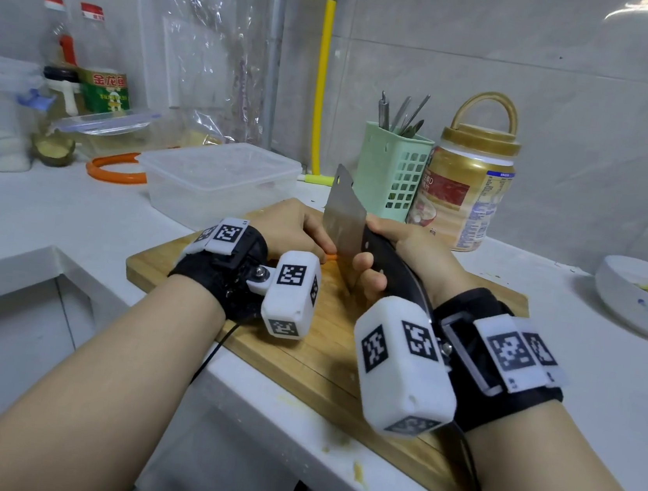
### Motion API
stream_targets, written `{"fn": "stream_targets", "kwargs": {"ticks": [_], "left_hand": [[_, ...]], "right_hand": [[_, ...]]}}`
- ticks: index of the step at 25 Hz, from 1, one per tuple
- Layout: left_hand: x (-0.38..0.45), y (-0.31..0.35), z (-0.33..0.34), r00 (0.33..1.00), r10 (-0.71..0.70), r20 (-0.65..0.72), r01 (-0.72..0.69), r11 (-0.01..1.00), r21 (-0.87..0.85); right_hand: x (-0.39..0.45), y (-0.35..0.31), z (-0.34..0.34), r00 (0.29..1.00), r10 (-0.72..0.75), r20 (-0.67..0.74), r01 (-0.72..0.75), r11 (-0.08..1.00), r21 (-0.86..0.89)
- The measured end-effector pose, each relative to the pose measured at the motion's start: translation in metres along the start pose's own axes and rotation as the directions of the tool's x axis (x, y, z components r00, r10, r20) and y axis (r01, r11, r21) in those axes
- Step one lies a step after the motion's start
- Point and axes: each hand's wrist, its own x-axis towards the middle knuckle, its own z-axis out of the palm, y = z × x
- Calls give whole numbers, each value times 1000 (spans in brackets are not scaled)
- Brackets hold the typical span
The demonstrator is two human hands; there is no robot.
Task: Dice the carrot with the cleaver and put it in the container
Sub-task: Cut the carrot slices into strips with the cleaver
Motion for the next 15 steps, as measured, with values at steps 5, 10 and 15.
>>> {"fn": "stream_targets", "kwargs": {"ticks": [5,10,15], "left_hand": [[-1,4,1,999,-38,12,38,999,7],[-1,2,1,1000,-31,2,31,999,11],[0,2,1,999,-34,-34,35,999,24]], "right_hand": [[0,-1,-1,1000,-16,-18,16,1000,-7],[1,1,-9,1000,7,24,-9,998,68],[-1,5,-16,999,-12,47,8,996,90]]}}
